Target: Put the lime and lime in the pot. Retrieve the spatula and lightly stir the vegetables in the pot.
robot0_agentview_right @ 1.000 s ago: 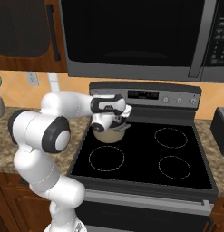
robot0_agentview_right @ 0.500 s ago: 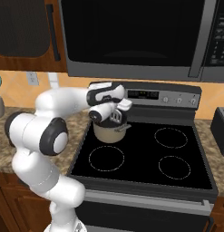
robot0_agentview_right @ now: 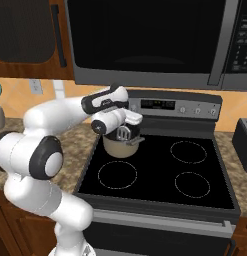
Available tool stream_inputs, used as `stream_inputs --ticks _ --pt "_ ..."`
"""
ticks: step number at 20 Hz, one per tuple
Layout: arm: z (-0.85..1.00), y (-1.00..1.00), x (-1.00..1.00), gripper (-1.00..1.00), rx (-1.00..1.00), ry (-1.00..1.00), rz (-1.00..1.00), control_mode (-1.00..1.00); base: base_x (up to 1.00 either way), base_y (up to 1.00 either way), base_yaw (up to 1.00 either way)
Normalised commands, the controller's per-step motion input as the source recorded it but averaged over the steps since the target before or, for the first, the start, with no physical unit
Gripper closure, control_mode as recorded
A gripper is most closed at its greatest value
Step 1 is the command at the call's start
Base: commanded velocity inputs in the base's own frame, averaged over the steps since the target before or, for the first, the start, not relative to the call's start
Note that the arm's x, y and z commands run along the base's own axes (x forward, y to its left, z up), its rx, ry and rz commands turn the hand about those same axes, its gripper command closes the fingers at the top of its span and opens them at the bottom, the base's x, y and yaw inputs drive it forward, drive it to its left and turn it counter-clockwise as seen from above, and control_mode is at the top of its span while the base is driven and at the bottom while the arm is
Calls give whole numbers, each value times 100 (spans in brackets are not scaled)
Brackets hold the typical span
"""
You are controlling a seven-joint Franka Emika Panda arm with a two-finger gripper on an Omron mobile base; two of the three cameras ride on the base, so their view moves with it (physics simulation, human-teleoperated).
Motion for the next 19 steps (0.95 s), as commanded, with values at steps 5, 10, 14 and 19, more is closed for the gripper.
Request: stream_inputs --ticks 5,10,14,19 --pt "-67 0 2 100 0 16 2 -100 0 0 0" --pt "-50 0 6 100 2 2 4 -100 0 0 0" --pt "-33 14 0 100 3 -27 2 -100 0 0 0" --pt "-18 18 0 100 1 -41 4 -100 0 0 0"
